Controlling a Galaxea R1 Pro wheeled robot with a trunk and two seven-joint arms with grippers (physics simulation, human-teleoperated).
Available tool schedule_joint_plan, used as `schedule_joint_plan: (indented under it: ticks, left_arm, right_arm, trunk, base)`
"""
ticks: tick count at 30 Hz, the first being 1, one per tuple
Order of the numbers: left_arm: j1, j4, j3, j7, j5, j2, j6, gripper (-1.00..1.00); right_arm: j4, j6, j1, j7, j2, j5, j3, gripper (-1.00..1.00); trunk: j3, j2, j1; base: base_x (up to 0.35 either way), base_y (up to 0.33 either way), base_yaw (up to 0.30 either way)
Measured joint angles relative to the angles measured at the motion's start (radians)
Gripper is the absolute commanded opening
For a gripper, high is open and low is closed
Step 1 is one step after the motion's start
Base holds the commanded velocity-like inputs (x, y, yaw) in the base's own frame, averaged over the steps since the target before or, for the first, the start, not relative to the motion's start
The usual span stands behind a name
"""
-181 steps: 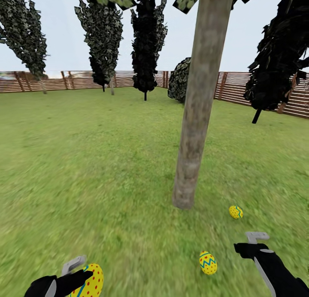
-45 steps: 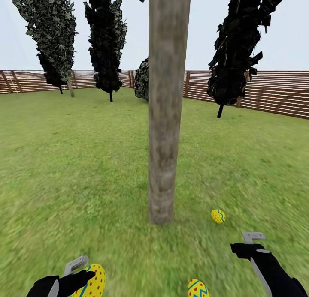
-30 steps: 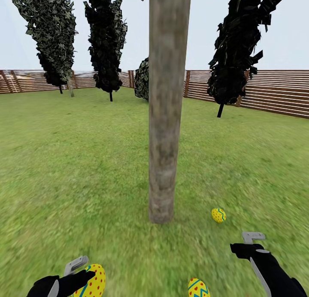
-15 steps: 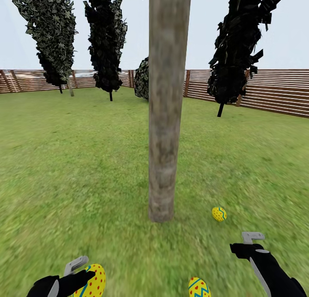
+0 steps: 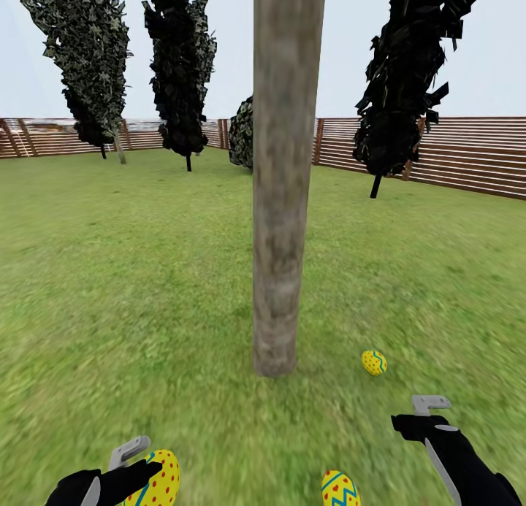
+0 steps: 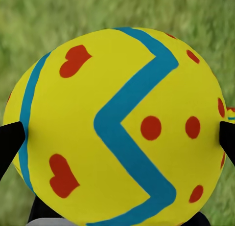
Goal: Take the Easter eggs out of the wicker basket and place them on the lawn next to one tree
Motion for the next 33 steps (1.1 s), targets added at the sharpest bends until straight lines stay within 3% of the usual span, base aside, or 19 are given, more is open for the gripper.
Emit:
schedule_joint_plan:
  ticks: [33]
  left_arm:
    - [0.0,0.0,0.0,0.0,0.0,0.0,0.0,-1.0]
  right_arm:
    - [0.0,0.001,0.0,0.0,0.001,0.0,0.0,1.0]
  trunk:
    - [-0.103,-0.231,0.127]
  base:
    - [0.0,0.0,0.0]
